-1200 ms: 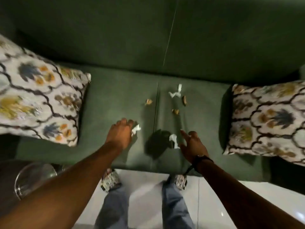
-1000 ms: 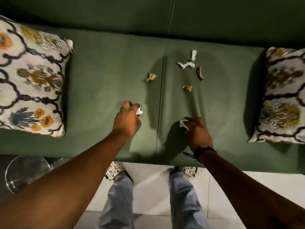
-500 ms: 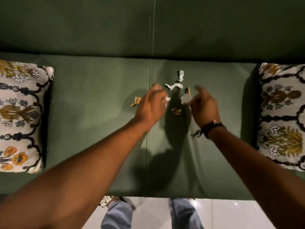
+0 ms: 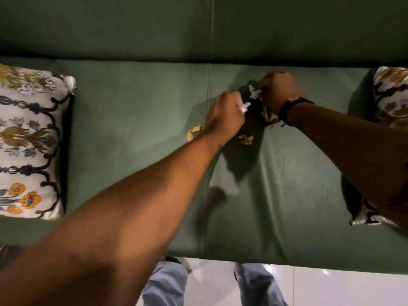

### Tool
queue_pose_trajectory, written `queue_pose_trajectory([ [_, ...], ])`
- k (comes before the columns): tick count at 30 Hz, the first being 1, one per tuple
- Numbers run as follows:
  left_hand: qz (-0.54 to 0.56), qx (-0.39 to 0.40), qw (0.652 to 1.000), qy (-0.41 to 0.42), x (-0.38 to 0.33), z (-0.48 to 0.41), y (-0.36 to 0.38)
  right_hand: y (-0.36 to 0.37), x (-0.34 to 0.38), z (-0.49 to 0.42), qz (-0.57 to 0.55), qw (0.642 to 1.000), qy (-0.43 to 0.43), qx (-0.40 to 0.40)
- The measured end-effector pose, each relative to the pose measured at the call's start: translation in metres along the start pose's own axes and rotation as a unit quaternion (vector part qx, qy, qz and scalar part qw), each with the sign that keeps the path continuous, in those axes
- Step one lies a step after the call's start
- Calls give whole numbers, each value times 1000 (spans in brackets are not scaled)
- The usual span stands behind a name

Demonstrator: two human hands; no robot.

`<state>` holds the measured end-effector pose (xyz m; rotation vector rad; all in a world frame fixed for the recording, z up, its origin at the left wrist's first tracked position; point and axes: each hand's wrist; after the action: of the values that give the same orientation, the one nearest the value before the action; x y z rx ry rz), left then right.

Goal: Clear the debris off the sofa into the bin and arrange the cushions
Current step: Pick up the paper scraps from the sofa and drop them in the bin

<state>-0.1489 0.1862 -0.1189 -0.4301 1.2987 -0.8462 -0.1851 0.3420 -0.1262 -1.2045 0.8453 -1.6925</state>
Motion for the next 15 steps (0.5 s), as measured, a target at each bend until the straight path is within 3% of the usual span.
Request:
queue_pose_trajectory([
  [3,99,-116,986,-64,6,34,-28,-4,28,40,-71,995,-23,-67],
  [7,203,-230,941,-144,56,115,-90,19,110,129,-199,969,-86,-122],
  [10,225,-289,906,-215,118,200,-133,75,194,203,-254,960,-110,-50],
  [15,253,-373,793,-411,278,339,-183,204,355,302,-297,927,-172,151],
])
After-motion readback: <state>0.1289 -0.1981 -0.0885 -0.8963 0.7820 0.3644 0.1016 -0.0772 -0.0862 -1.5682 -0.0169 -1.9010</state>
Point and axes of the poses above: each hand's wrist, its own z-axis away from the middle knuckle, its own y-axis out of the palm, x = y × z, and after that the axes turned 6 degrees about -z, right-handed
